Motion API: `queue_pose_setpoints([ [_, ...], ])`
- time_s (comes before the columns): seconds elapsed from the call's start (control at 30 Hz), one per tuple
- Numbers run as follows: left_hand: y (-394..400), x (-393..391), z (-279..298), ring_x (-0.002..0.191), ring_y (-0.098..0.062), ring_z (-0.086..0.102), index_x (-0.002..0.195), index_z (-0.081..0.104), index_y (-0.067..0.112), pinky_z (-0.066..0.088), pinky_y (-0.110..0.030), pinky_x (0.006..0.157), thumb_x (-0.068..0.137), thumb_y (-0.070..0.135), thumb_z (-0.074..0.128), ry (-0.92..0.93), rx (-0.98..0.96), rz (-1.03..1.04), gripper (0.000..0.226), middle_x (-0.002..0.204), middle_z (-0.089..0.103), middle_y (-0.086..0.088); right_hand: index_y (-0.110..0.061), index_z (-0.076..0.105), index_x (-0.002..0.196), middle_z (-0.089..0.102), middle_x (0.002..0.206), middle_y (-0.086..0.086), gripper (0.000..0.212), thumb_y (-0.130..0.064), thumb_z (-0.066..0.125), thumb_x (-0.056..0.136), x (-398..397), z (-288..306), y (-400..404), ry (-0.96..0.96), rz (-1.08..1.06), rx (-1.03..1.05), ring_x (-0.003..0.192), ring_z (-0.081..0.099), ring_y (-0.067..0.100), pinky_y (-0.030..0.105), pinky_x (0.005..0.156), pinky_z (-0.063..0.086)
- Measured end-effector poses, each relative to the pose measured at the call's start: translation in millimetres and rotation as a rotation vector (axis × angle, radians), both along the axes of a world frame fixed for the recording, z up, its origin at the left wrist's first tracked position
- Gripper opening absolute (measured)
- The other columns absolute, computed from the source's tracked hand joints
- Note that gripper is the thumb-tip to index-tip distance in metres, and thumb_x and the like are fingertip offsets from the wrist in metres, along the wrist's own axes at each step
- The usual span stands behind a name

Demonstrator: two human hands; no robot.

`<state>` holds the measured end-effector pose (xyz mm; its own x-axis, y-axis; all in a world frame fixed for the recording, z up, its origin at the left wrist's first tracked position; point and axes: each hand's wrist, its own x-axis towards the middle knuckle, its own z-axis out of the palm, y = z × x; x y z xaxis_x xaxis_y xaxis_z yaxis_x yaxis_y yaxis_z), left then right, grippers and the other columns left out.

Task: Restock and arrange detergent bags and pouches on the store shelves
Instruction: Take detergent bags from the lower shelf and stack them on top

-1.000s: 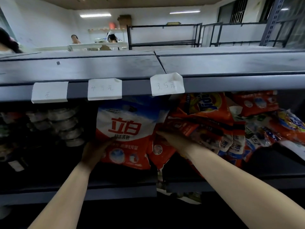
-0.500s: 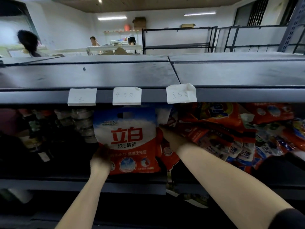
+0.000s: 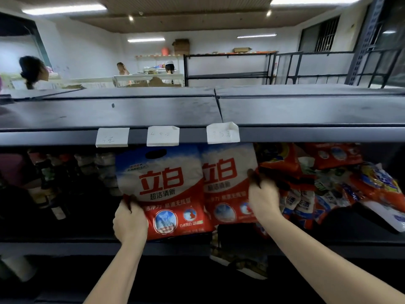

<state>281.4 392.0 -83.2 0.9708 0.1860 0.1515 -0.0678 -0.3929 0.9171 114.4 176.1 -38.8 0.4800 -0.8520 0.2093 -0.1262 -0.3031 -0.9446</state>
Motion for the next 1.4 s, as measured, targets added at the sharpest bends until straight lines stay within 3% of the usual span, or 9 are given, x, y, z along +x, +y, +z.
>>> queue_pose_setpoints([
  [0.1, -22.9, -22.7, 6.6, 0.068, -0.020, 0.055, 0.096, 0.057, 0.018, 0.042, -0.033, 0.068, 0.098, 0.033, 0.037, -0.037, -0.021, -0.106, 0.025, 0.084, 0.061, -0.006, -0.015, 0.054, 0.076, 0.058, 0.068, -0.003, 0.030, -0.028, 0.042, 0.100, -38.4, -3.3, -15.0, -0.020, -0.159, -0.201, 0.063, 0.056, 0.017, 0.027, 0.053, 0.038],
  [0.27, -63.2, -72.0, 9.4, 0.066, -0.020, 0.054, 0.091, 0.053, 0.019, 0.040, -0.032, 0.064, 0.098, 0.034, 0.036, -0.142, 0.067, -0.203, 0.024, 0.074, 0.056, 0.002, -0.015, 0.044, 0.067, 0.054, 0.061, 0.000, 0.038, -0.032, 0.037, 0.101, -100.3, -6.7, -42.8, 0.077, -0.391, -0.371, 0.061, 0.052, 0.022, 0.035, 0.060, 0.036],
  [0.53, -124.6, -157.5, 0.2, 0.061, -0.013, 0.054, 0.090, 0.054, 0.015, 0.037, -0.028, 0.057, 0.100, 0.042, 0.032, -0.184, 0.140, -0.301, 0.036, 0.073, 0.057, 0.003, -0.012, 0.050, 0.075, 0.058, 0.062, 0.002, 0.037, -0.035, 0.036, 0.101, -239.2, -19.7, -94.3, 0.099, -0.579, -0.357, 0.057, 0.057, 0.024, 0.035, 0.061, 0.043],
  [0.73, -167.8, -255.1, -0.7, 0.063, -0.017, 0.057, 0.086, 0.058, 0.013, 0.039, -0.030, 0.058, 0.100, 0.040, 0.033, -0.154, 0.052, -0.368, 0.039, 0.073, 0.061, 0.001, -0.013, 0.044, 0.067, 0.055, 0.057, 0.001, 0.041, -0.040, 0.038, 0.098, -369.0, -19.7, -124.9, -0.024, -0.707, -0.402, 0.050, 0.055, 0.020, 0.030, 0.051, 0.041],
  [0.83, -189.7, -310.5, 7.3, 0.062, -0.012, 0.056, 0.084, 0.058, 0.014, 0.036, -0.027, 0.055, 0.100, 0.038, 0.035, -0.183, -0.003, -0.420, 0.038, 0.069, 0.060, 0.004, -0.014, 0.045, 0.067, 0.056, 0.059, 0.001, 0.042, -0.044, 0.034, 0.095, -431.6, -14.8, -144.0, -0.051, -0.785, -0.403, 0.054, 0.054, 0.021, 0.033, 0.054, 0.041],
  [1.0, -232.7, -394.0, 28.1, 0.064, -0.013, 0.059, 0.084, 0.057, 0.016, 0.038, -0.025, 0.056, 0.100, 0.039, 0.035, -0.209, -0.080, -0.468, 0.036, 0.070, 0.061, 0.005, -0.015, 0.053, 0.081, 0.056, 0.071, -0.003, 0.036, -0.043, 0.035, 0.096, -523.8, -2.0, -175.2, -0.128, -0.903, -0.442, 0.058, 0.048, 0.004, 0.020, 0.055, 0.035],
  [1.13, -272.4, -454.7, 50.2, 0.064, -0.013, 0.060, 0.085, 0.058, 0.016, 0.039, -0.025, 0.057, 0.100, 0.041, 0.034, -0.246, -0.115, -0.508, 0.037, 0.073, 0.063, 0.004, -0.016, 0.054, 0.080, 0.057, 0.072, 0.001, 0.037, -0.044, 0.037, 0.097, -590.5, 6.5, -202.0, -0.156, -1.018, -0.441, 0.063, 0.052, 0.023, 0.031, 0.061, 0.037],
  [1.33, -336.4, -529.5, 85.7, 0.063, -0.016, 0.060, 0.081, 0.057, 0.017, 0.043, -0.030, 0.062, 0.099, 0.042, 0.034, -0.308, -0.147, -0.576, 0.038, 0.072, 0.062, 0.004, -0.016, 0.055, 0.084, 0.064, 0.079, 0.009, 0.043, -0.053, 0.035, 0.095, -671.5, 16.6, -244.2, -0.189, -1.121, -0.456, 0.071, 0.061, 0.030, 0.042, 0.066, 0.051],
  [1.4, -357.7, -549.9, 95.8, 0.060, -0.012, 0.057, 0.079, 0.056, 0.016, 0.039, -0.027, 0.058, 0.099, 0.040, 0.034, -0.316, -0.160, -0.605, 0.038, 0.070, 0.061, 0.005, -0.015, 0.056, 0.085, 0.064, 0.080, 0.010, 0.046, -0.054, 0.035, 0.094, -692.3, 20.3, -255.8, -0.210, -1.166, -0.467, 0.068, 0.060, 0.027, 0.034, 0.064, 0.048],
])
